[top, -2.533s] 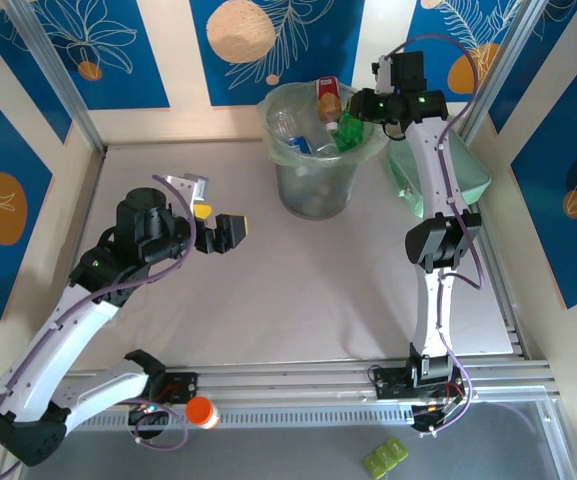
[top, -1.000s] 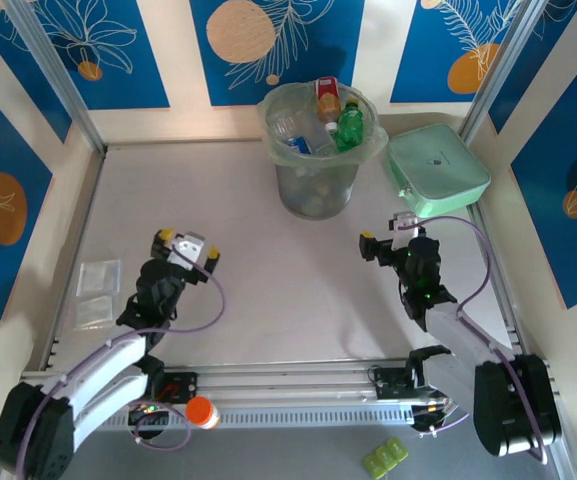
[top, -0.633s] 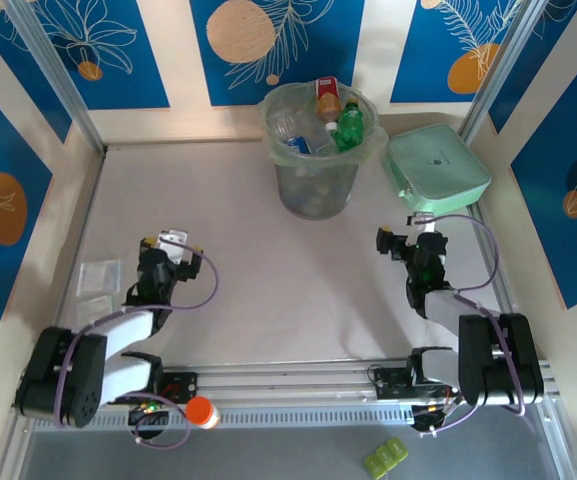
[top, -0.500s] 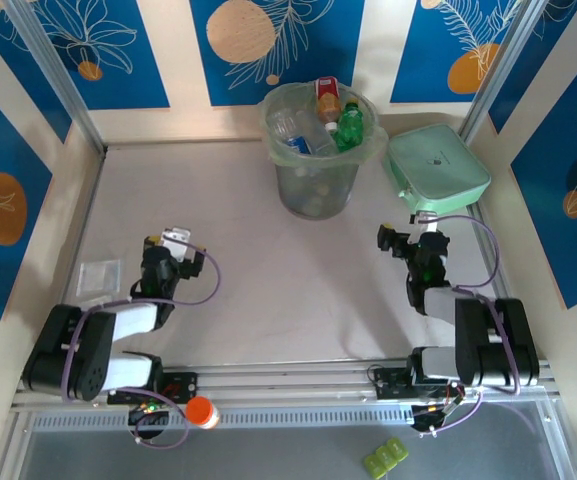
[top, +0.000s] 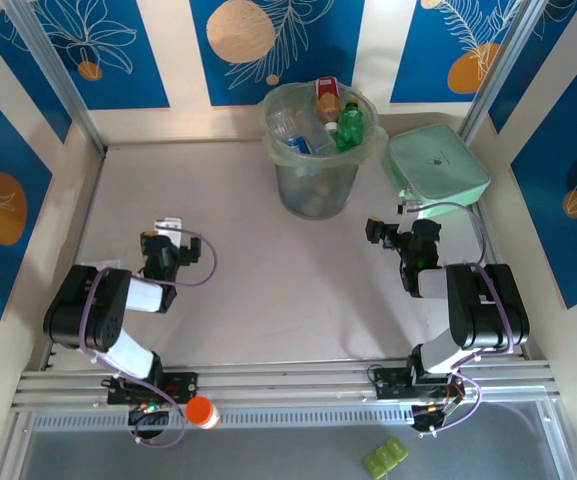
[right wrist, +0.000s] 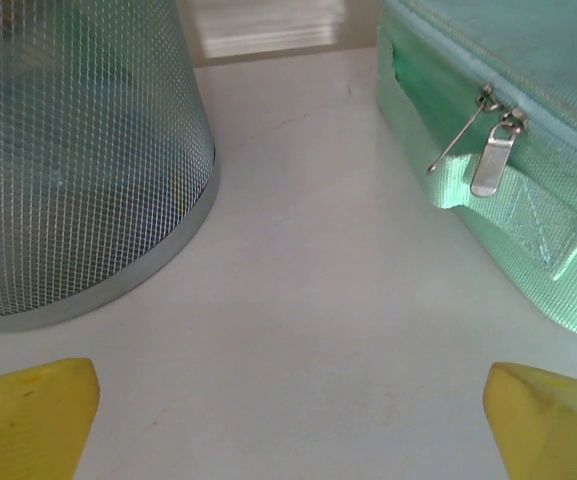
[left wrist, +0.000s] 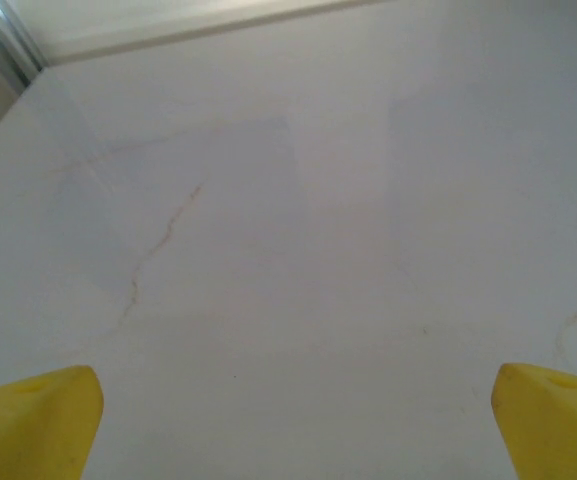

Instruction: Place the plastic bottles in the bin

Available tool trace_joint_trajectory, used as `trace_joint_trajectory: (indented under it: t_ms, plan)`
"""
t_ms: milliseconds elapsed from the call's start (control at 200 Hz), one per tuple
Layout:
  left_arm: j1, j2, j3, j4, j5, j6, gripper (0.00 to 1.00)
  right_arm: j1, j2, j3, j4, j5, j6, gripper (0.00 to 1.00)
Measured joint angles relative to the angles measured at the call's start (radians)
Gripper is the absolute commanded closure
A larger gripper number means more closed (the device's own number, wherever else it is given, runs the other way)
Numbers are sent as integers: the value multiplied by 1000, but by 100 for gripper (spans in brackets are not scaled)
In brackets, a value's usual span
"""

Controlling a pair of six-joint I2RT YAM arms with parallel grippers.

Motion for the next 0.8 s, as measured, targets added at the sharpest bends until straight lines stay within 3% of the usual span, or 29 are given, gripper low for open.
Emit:
trace_joint_trajectory:
  t_ms: [800]
  plan:
    - [5, 0, 8, 14, 0, -23, 1, 5, 0, 0, -18, 1, -4, 1]
